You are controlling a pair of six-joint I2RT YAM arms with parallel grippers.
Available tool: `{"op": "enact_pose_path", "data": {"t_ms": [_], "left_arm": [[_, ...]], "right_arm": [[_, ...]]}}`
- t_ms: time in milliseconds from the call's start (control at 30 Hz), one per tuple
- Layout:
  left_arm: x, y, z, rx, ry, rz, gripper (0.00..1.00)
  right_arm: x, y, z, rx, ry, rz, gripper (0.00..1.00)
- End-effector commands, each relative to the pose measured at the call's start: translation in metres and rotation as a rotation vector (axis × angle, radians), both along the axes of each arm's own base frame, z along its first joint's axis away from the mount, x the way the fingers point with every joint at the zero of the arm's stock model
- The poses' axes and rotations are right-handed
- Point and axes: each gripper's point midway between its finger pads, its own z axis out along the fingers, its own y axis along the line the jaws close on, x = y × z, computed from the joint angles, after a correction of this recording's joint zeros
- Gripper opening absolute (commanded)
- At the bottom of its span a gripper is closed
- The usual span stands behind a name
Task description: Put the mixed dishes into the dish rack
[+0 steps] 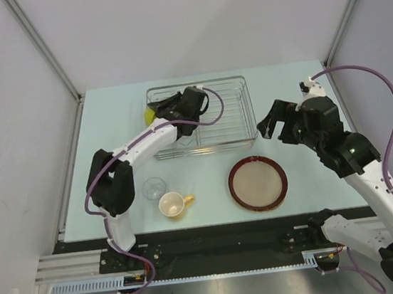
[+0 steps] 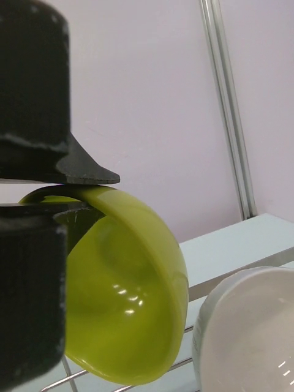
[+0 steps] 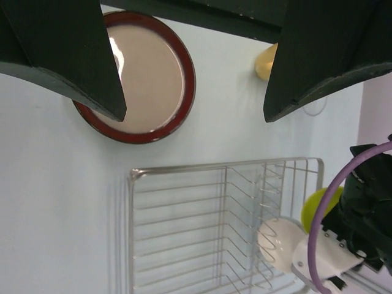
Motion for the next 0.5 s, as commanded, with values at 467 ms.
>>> {"op": "enact_pose_path", "data": {"t_ms": [467], "left_arm": [[-0.026,0.006,-0.023,0.169,-0.002,0.069,0.0]], "right_arm": [[-0.007,-0.004,-0.015,0.041,0.061,0.049,1.0]]}}
